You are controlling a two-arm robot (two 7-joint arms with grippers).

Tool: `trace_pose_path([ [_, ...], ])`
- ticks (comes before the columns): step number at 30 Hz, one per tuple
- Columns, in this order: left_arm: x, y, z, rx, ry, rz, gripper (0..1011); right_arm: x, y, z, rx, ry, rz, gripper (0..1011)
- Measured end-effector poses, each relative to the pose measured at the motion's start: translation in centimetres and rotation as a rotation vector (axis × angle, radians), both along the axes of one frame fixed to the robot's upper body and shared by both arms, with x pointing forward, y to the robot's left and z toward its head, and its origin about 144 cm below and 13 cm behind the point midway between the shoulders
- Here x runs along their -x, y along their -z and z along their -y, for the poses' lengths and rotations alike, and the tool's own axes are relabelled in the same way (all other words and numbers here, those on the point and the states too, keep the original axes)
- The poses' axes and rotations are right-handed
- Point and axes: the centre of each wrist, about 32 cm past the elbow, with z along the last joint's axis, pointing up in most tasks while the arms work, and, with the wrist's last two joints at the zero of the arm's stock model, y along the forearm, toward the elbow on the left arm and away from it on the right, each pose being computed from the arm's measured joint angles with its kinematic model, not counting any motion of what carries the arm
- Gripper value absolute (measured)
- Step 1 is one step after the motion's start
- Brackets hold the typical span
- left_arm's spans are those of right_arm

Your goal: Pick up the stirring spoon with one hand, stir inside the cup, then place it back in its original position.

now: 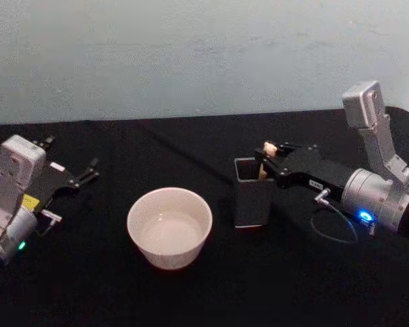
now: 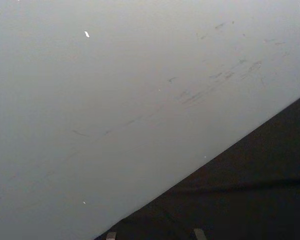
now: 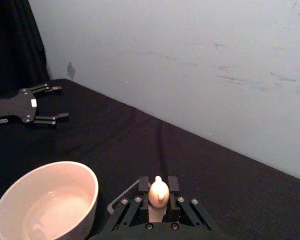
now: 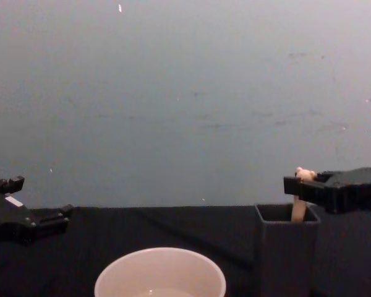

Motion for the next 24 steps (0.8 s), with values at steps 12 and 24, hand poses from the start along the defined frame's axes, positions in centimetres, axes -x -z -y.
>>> trace_pose_path([
  [12,0.00,0.00,0.00,0.000,0.000,0.000,1001,-0.17,0.36,-0.15,0.017,0.006,-0.009,223],
  [24,0.00,0.00,0.00,0.000,0.000,0.000,1001,-0.16,0.35,-0.22,0.027,0.019,-0.008,223],
])
